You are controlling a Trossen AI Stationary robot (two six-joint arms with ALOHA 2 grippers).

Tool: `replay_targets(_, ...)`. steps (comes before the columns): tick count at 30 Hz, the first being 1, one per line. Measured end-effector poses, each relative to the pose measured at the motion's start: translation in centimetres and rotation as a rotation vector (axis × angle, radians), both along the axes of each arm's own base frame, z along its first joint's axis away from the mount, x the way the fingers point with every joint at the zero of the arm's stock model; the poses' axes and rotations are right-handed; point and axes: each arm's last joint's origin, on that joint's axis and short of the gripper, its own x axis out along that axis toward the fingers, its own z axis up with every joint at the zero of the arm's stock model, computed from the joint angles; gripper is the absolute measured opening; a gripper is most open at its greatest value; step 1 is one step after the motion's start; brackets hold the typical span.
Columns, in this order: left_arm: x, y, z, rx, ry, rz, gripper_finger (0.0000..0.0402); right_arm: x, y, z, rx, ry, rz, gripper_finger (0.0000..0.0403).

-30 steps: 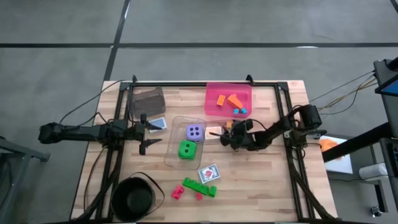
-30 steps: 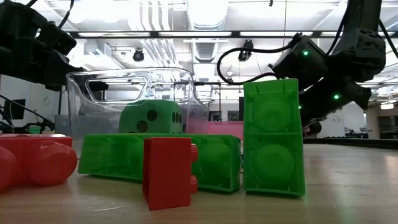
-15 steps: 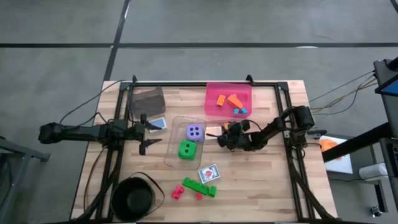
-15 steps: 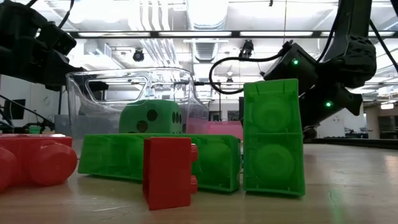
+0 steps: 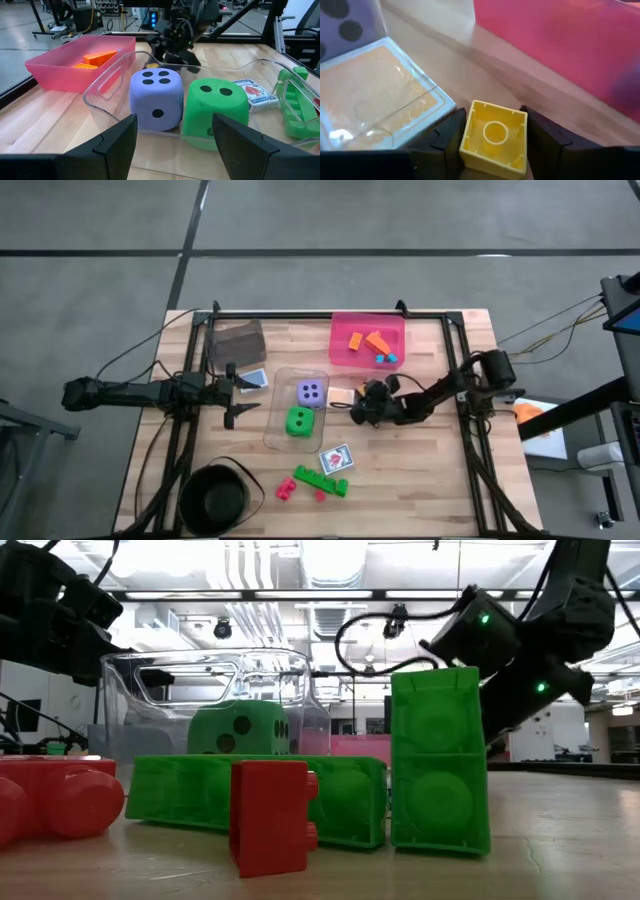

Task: Pick & Place Toys
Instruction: Put the yellow game piece into the pink bin

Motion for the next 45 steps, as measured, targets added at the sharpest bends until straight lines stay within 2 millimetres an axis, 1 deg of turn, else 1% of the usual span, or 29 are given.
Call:
replay_targets(8, 0.0, 0.0, 0.0, 0.000, 0.000, 0.000, 0.0258, -0.7, 0.5, 2.1, -0.017, 0.028, 0.026, 0.0160)
replay_targets(12, 0.0, 0.0, 0.0, 0.000, 0.000, 0.000, 0.0258, -1.0, 0.7, 2.7, -0.039, 0.052, 0.051, 0.0160)
replay_targets(19, 0.0, 0.0, 0.0, 0.000, 0.000, 0.000, 0.0258, -1.0, 1.3, 3.8, -0.079, 0.051, 0.115, 0.0160)
replay_targets(23, 0.0, 0.0, 0.0, 0.000, 0.000, 0.000, 0.0258, -0.7, 2.0, 4.8, -0.092, 0.020, 0.197, 0.0160)
replay_targets(29, 0.0, 0.0, 0.0, 0.000, 0.000, 0.000, 0.0258, -0.1, 3.3, 7.2, -0.083, -0.118, 0.387, 0.0160)
replay_targets(34, 0.0, 0.0, 0.0, 0.000, 0.000, 0.000, 0.0258, 0.5, 4.7, 9.5, -0.154, -0.288, 0.515, 0.0160)
replay_targets(37, 0.0, 0.0, 0.0, 0.000, 0.000, 0.000, 0.0258, 0.8, 5.3, 10.4, -0.194, -0.388, 0.585, 0.0160)
replay_targets(41, 0.0, 0.0, 0.0, 0.000, 0.000, 0.000, 0.0258, 1.1, 5.9, 10.5, -0.244, -0.487, 0.697, 0.0160)
replay_targets(45, 0.0, 0.0, 0.0, 0.000, 0.000, 0.000, 0.0258, 1.6, 6.3, 9.5, -0.259, -0.515, 0.782, 0.0160)
